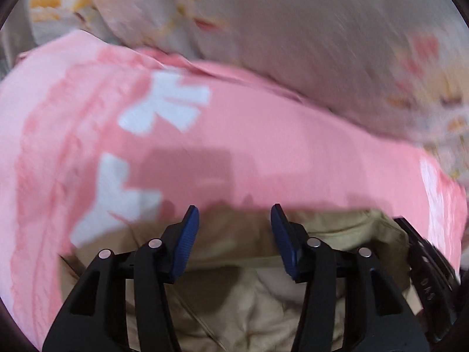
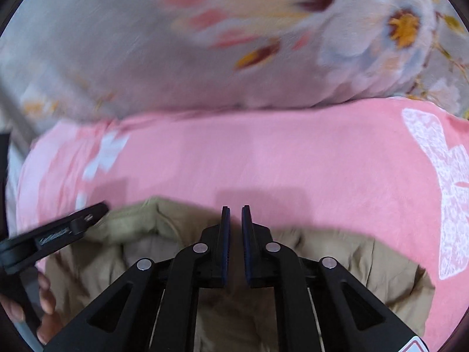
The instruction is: Fold large clothes
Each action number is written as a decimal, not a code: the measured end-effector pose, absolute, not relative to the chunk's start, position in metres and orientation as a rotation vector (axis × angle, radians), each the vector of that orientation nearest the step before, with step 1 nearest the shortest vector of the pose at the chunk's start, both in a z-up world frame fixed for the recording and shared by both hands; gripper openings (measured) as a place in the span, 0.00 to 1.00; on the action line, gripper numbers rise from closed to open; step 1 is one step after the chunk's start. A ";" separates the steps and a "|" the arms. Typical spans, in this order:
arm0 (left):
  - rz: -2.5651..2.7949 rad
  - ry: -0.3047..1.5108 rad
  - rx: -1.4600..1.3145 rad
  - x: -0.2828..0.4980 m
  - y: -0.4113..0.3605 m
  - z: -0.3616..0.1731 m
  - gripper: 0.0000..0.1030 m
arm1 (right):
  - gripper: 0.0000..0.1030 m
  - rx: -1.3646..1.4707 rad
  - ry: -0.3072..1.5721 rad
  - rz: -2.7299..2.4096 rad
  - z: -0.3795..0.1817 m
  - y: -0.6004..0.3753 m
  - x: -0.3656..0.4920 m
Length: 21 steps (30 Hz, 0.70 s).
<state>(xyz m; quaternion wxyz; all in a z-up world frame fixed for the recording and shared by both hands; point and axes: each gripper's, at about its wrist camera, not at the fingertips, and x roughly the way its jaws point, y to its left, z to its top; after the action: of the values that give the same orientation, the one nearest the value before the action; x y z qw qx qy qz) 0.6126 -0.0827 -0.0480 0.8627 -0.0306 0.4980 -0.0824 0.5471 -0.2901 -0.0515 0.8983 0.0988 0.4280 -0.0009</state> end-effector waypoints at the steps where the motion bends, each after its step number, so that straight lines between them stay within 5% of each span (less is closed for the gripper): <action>1: -0.182 1.035 -0.019 0.603 -0.086 -0.050 0.47 | 0.05 0.171 0.886 0.009 -0.054 -0.287 0.539; 21: -0.134 0.848 0.154 0.538 -0.089 -0.099 0.48 | 0.00 0.103 0.886 -0.016 -0.111 -0.295 0.494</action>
<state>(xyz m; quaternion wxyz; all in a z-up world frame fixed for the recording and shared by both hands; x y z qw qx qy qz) 0.5376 -0.0890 -0.0993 0.9064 0.0748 0.4106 -0.0651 0.4941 -0.2948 -0.1109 0.9022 0.0498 0.4285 -0.0078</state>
